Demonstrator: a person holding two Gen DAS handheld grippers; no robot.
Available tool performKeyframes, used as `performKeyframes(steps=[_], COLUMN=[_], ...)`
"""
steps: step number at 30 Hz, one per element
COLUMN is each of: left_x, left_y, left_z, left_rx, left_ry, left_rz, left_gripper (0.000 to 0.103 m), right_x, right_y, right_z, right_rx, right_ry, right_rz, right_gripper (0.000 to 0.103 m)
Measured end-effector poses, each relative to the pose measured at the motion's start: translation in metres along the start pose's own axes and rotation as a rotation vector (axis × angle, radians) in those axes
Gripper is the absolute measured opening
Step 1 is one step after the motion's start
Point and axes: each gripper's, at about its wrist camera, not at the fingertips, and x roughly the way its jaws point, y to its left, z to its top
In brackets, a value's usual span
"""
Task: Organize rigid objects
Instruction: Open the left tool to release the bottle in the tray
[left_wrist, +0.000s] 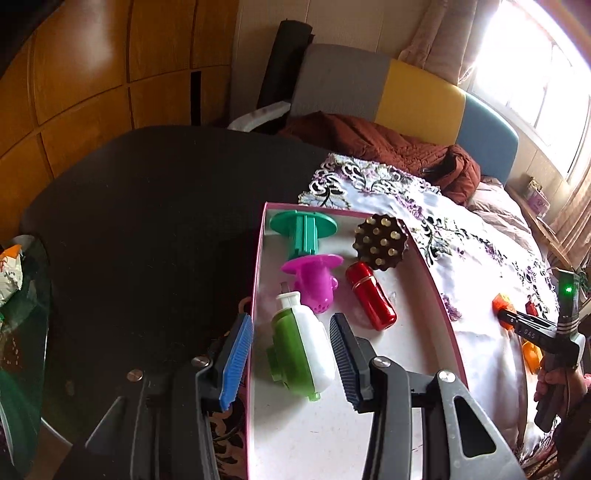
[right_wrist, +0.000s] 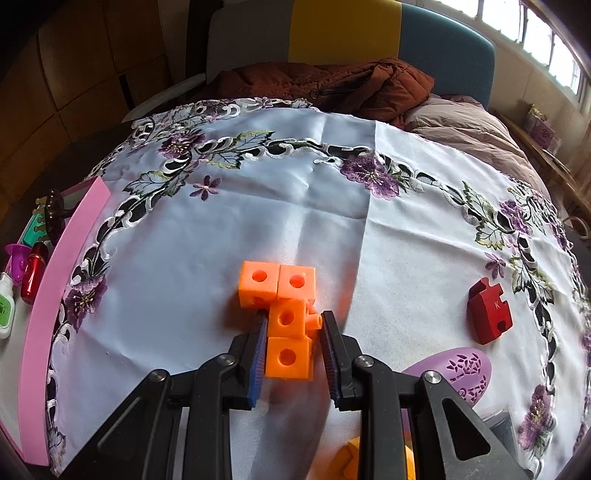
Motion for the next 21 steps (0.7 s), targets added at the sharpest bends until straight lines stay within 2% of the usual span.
performKeyframes(steps=[10, 21], left_x=[-0.006, -0.003], left_y=[0.003, 0.012], left_z=[-0.001, -0.004], left_rx=[-0.003, -0.025], left_ry=[-0.013, -0.010], left_rz=[-0.011, -0.014], left_gripper=[0.044, 0.044], right_x=[-0.012, -0.045], right_y=[0.002, 0.032], right_z=[0.002, 0.002], right_rx=[0.087, 0.093], right_ry=[0.001, -0.063], right_rz=[-0.056, 0.020], right_gripper=[0.026, 0.026])
